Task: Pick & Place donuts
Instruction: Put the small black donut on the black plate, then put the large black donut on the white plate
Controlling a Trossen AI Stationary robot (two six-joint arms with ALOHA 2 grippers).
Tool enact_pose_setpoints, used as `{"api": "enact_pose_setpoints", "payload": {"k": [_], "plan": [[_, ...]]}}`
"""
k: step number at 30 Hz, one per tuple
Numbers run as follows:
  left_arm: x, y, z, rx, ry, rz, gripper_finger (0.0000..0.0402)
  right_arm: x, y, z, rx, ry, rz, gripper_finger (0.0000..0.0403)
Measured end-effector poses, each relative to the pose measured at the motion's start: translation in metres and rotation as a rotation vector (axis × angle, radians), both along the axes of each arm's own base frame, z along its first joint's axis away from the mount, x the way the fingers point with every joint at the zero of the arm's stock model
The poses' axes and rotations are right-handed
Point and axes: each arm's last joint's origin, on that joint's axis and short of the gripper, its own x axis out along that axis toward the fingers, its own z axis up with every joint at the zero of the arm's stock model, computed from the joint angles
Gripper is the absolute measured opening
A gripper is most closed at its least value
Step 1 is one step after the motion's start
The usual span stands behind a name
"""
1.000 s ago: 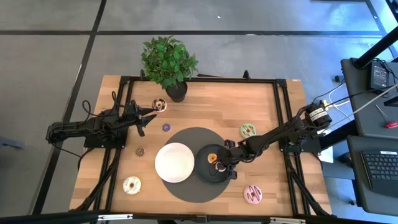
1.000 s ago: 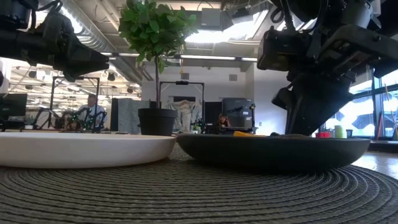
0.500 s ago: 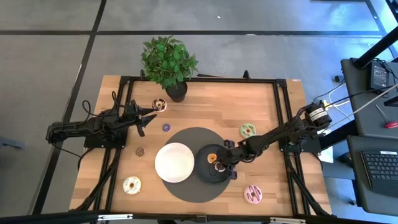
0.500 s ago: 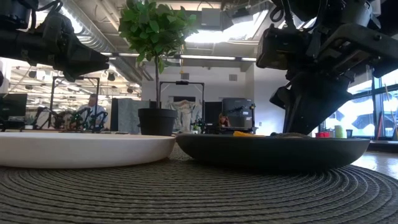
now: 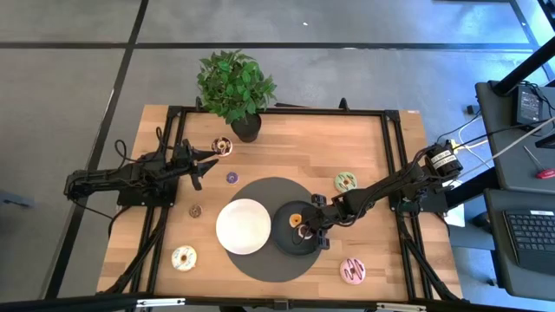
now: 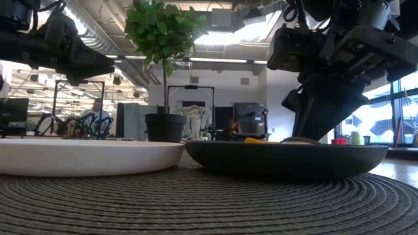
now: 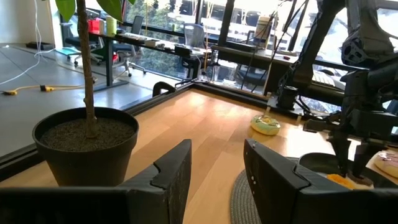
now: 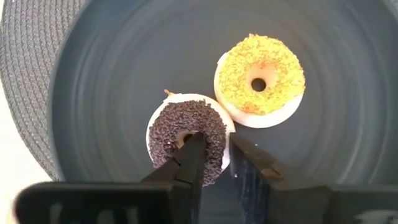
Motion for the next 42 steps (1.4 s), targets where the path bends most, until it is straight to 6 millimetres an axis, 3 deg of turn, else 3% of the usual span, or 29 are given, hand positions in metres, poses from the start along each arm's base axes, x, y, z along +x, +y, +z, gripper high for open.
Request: {"api": "enact_pose_setpoints", "payload": {"k": [8, 18, 25, 28, 35, 38, 42], "plan": [[0.000, 0.000, 0.000, 0.001, 0.000, 0.000, 0.0143, -0.003, -0.001, 0.005, 0.000, 0.006, -0.002, 0.0127], [0.000, 0.000, 0.000, 0.001, 0.000, 0.000, 0.0143, -0.014, -0.006, 0.027, 0.003, -0.004, -0.001, 0.0131], [0.000, 0.000, 0.009, 0.013, -0.090, -0.006, 0.0143, -0.050, -0.014, 0.066, -0.003, -0.010, 0.043, 0.0131], [0.000, -0.001, 0.011, 0.014, -0.109, -0.033, 0.0143, -0.072, -0.024, 0.071, 0.007, -0.057, 0.075, 0.0131], [0.000, -0.002, 0.015, 0.009, -0.162, -0.087, 0.0143, -0.119, -0.057, 0.085, 0.032, -0.340, 0.050, 0.0131], [0.001, -0.001, 0.017, -0.034, -0.094, -0.037, 0.0143, -0.132, -0.067, 0.097, 0.009, -0.496, 0.008, 0.0131], [0.003, 0.005, 0.015, -0.113, 0.093, 0.167, 0.0143, -0.143, -0.075, 0.110, -0.016, -0.616, -0.053, 0.0131]]}}
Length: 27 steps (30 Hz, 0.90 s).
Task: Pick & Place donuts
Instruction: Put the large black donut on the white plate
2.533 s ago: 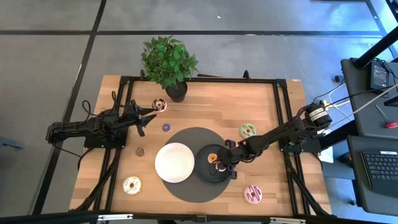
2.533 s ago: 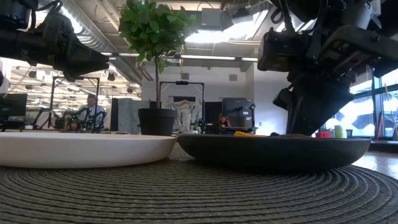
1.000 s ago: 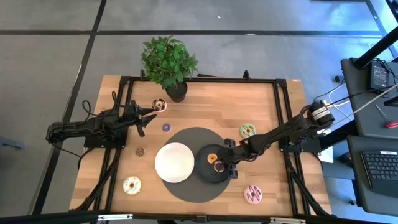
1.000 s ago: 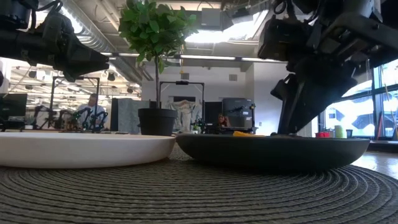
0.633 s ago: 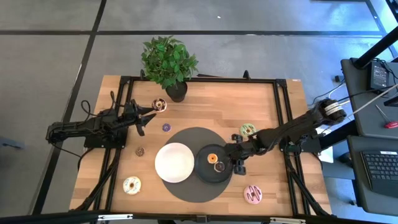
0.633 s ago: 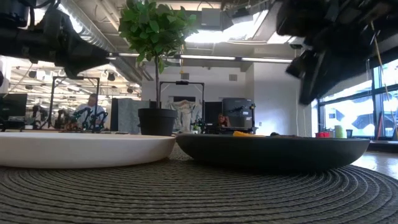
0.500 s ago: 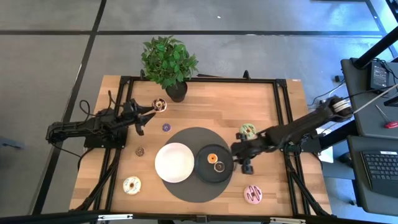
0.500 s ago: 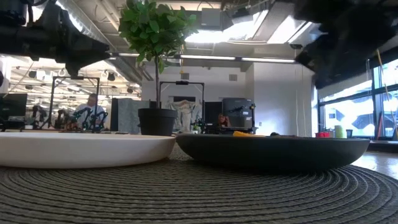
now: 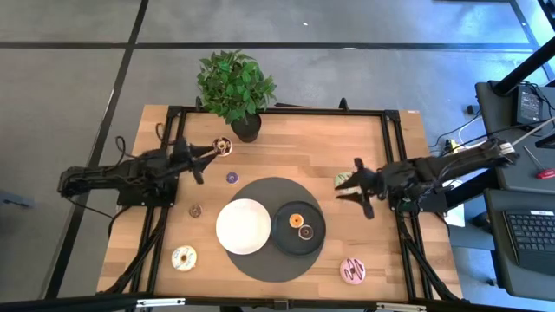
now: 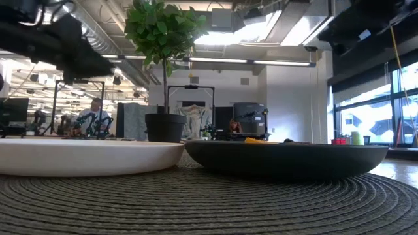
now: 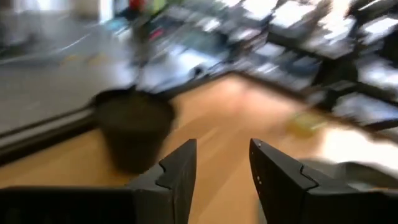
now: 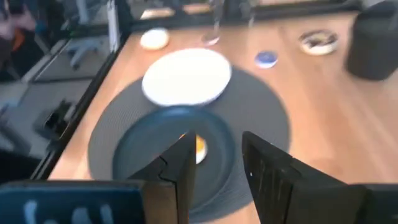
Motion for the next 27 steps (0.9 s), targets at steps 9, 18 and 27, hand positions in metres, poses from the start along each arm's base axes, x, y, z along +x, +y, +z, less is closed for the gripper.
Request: {"api": "enact_pose_setpoints", "payload": {"k": [9, 18, 27], "plan": [[0.033, 0.012, 0.003, 0.038, 0.376, 0.109, 0.0143, 0.002, -0.007, -0.001, -0.034, 0.002, -0.044, 0.0131], [0.064, 0.038, -0.019, -0.022, 0.695, 0.099, 0.0143, 0.015, -0.009, -0.013, -0.051, 0.086, -0.076, 0.0131], [0.072, 0.057, -0.038, -0.046, 0.820, 0.068, 0.0143, 0.022, -0.010, -0.026, -0.084, 0.180, -0.079, 0.0131]]}}
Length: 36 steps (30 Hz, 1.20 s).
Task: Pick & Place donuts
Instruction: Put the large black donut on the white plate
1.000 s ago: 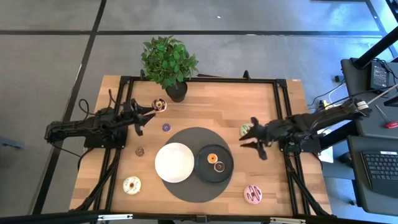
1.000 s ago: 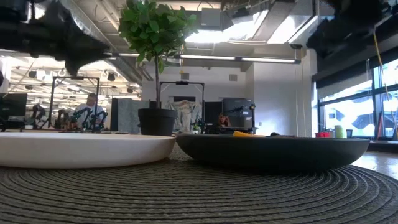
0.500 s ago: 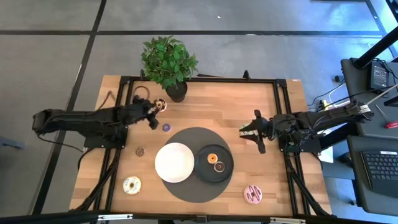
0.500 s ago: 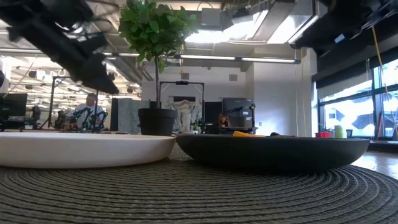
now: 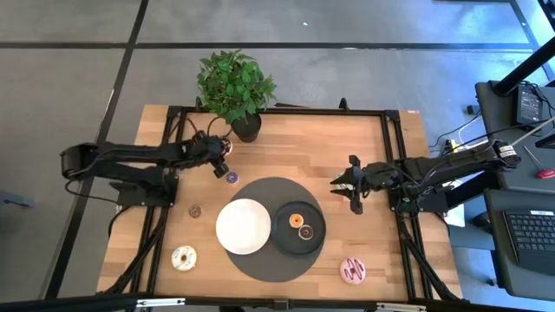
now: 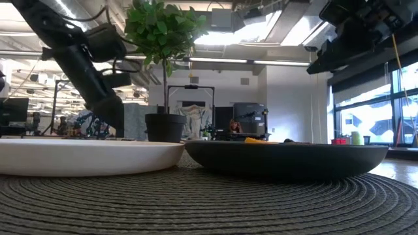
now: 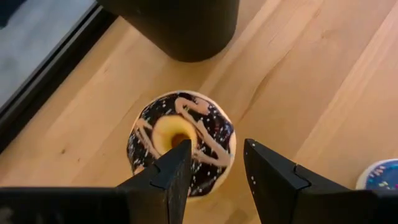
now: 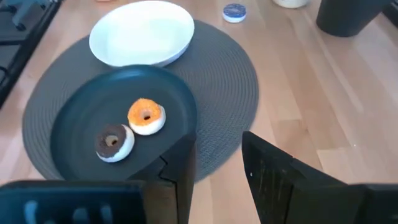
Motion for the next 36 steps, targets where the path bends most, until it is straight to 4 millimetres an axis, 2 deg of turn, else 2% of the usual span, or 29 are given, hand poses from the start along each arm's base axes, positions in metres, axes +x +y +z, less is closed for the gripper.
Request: {"api": "enact_pose_setpoints", "payload": {"k": [7, 17, 21, 27, 30, 36], "plan": [[0.004, 0.009, -0.007, -0.037, -0.004, -0.023, 0.0143, 0.001, 0.000, -0.002, -0.040, 0.009, 0.026, 0.0131], [0.004, 0.017, -0.024, -0.094, 0.060, 0.033, 0.0139, 0.001, 0.000, -0.002, -0.056, 0.010, 0.037, 0.0131], [0.005, 0.018, -0.024, -0.089, 0.049, 0.031, 0.0114, 0.001, 0.000, -0.002, -0.073, 0.011, 0.049, 0.0131], [0.006, 0.017, -0.024, -0.106, 0.038, -0.003, 0.0046, 0.001, 0.000, -0.002, -0.079, 0.011, 0.053, 0.0131], [0.010, 0.011, -0.021, -0.142, 0.000, -0.074, 0.0014, 0.001, 0.000, -0.002, -0.078, 0.011, 0.052, 0.0131], [0.017, -0.012, -0.007, -0.130, -0.078, -0.178, 0.0011, 0.001, 0.000, -0.002, -0.078, 0.011, 0.052, 0.0131]]}}
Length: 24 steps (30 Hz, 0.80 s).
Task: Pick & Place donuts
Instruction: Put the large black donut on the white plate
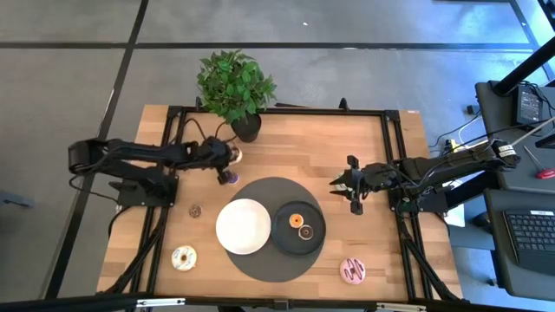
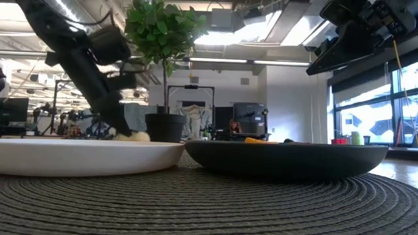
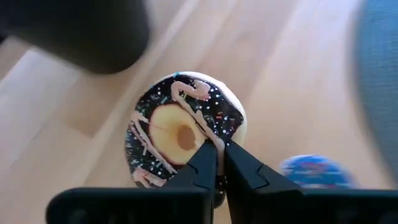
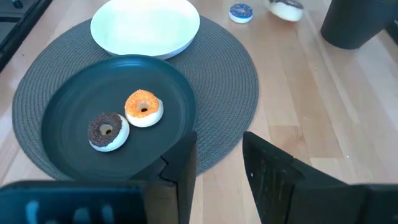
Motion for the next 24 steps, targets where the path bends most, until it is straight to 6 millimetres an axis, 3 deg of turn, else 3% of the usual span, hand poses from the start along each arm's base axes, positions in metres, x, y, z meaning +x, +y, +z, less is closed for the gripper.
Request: {"api": "enact_pose_setpoints", "payload": {"k": [7, 17, 24], "plan": [[0.012, -0.043, 0.019, -0.024, -0.127, -0.136, 0.0007, 0.000, 0.000, 0.000, 0.001, -0.005, 0.000, 0.0131], [0.044, -0.136, 0.071, -0.010, -0.237, -0.374, 0.0005, 0.000, 0.000, 0.001, 0.006, -0.008, -0.003, 0.0131], [0.050, -0.185, 0.060, 0.037, -0.038, -0.330, 0.0004, 0.000, 0.000, 0.001, 0.028, -0.009, -0.017, 0.0131]]}}
